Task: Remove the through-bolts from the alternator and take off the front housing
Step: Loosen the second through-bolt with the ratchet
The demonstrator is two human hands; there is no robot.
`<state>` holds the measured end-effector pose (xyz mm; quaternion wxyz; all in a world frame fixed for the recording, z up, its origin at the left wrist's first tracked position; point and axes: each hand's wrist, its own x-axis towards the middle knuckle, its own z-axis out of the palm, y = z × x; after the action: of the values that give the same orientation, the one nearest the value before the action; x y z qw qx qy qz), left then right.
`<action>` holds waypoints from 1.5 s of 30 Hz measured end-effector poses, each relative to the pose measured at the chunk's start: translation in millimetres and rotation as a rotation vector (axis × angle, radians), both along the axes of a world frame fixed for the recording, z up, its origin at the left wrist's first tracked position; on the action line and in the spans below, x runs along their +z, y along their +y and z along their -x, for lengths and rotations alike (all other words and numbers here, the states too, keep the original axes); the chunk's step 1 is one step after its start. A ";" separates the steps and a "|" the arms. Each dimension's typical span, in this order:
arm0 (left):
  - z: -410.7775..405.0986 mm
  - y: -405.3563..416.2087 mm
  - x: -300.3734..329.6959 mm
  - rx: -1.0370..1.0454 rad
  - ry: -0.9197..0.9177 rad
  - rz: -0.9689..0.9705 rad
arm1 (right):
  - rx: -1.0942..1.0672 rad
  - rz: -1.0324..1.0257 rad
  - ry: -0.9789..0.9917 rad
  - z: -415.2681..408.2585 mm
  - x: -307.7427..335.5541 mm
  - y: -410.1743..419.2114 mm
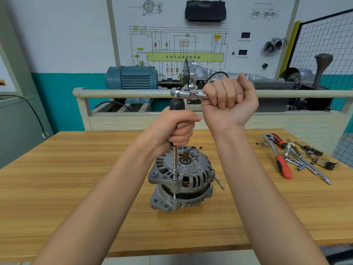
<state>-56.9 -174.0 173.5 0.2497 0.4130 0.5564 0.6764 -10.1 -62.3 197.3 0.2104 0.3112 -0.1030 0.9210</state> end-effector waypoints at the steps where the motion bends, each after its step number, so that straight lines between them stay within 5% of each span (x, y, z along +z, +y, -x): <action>1: -1.1 0.7 -0.9 0.057 0.007 -0.007 | -0.038 -0.023 0.012 -2.8 -0.8 -1.8; 8: -10.8 15.8 -3.4 0.520 -0.054 -0.091 | -0.598 -0.373 0.207 -21.8 -6.3 -32.8; 12: -13.4 19.5 -5.6 0.580 -0.037 -0.114 | -0.924 -0.492 0.233 -25.2 -14.3 -48.0; 15: -7.3 10.6 -5.9 0.437 -0.015 -0.079 | -0.756 -0.464 0.261 -23.3 -8.8 -39.1; 20: 8.8 -10.5 1.2 -0.129 -0.031 -0.033 | -0.117 -0.189 0.050 -7.8 3.9 -7.2; 23: 5.7 -4.1 2.0 -0.203 -0.030 0.008 | 0.080 0.003 0.003 2.5 0.0 4.3; 28: 1.2 2.5 -1.3 0.059 -0.040 -0.013 | -0.106 -0.062 0.011 -6.3 -0.6 -2.8; 37: -14.2 19.4 -5.9 0.655 -0.014 -0.123 | -1.004 -0.506 0.235 -24.5 -13.4 -53.8; 41: -8.1 12.1 -7.1 0.474 0.003 -0.100 | -0.773 -0.447 0.235 -23.2 -6.9 -41.4; 45: 9.1 -10.5 0.5 -0.041 -0.036 -0.021 | -0.301 -0.332 0.106 -15.7 5.2 -18.1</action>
<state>-66.0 -184.5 174.0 0.2691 0.4148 0.5362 0.6842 5.7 -80.4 202.5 0.2963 0.3708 -0.2873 0.8320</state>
